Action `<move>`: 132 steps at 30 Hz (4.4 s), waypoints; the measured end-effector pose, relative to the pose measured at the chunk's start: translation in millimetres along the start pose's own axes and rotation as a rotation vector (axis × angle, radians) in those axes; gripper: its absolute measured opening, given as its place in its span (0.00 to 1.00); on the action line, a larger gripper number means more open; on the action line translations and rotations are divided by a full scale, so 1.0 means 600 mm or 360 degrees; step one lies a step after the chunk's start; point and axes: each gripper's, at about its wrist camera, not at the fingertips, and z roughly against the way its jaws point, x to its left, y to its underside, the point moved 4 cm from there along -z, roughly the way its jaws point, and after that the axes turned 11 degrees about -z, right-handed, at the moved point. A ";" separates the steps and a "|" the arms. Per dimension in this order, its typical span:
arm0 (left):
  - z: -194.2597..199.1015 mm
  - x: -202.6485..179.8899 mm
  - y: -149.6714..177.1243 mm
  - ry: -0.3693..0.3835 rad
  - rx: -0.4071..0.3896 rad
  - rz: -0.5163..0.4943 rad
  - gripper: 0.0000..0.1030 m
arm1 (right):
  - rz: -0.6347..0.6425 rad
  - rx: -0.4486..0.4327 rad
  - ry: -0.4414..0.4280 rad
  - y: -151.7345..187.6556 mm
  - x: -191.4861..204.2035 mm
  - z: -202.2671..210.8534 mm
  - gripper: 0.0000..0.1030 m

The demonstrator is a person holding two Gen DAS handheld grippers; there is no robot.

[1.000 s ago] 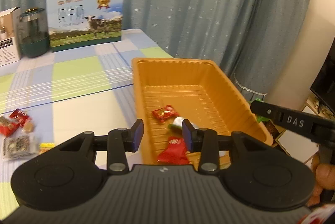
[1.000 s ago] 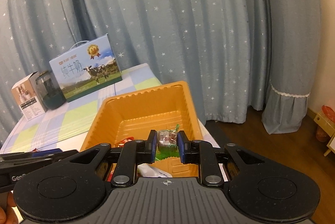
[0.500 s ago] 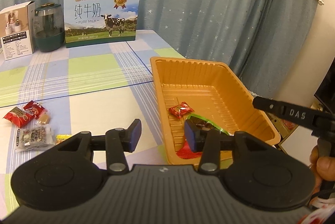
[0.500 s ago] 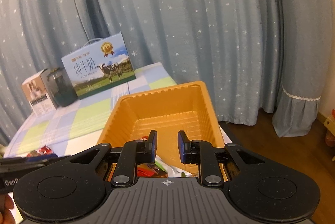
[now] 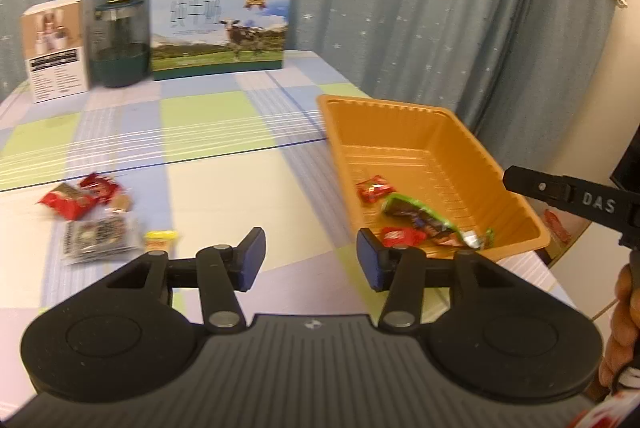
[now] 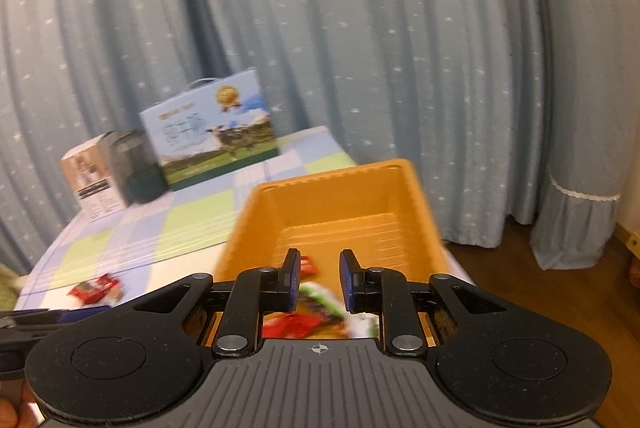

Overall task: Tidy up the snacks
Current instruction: 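Withdraw both tools from the tray back toward the remaining snacks, then grasp the small red candy with the left tool while the right tool grasps the yellow candy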

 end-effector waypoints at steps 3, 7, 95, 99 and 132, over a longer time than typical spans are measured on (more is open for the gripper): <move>0.020 0.022 0.011 -0.0044 0.0001 0.0011 0.54 | 0.0055 0.0026 -0.0057 0.022 0.032 0.003 0.21; 0.050 0.057 0.027 -0.0119 0.0001 0.0018 0.66 | 0.0084 0.0120 -0.0115 0.060 0.068 0.000 0.21; 0.006 0.279 0.102 -0.0138 0.0173 -0.0124 0.17 | 0.0417 0.0510 -0.0334 0.223 0.276 -0.190 0.58; 0.013 0.304 0.095 -0.0203 0.0135 -0.0038 0.17 | 0.0372 0.0490 -0.0359 0.221 0.291 -0.220 0.58; 0.000 0.289 0.090 -0.0165 0.0120 -0.0015 0.17 | 0.0561 0.0421 -0.0172 0.240 0.313 -0.269 0.21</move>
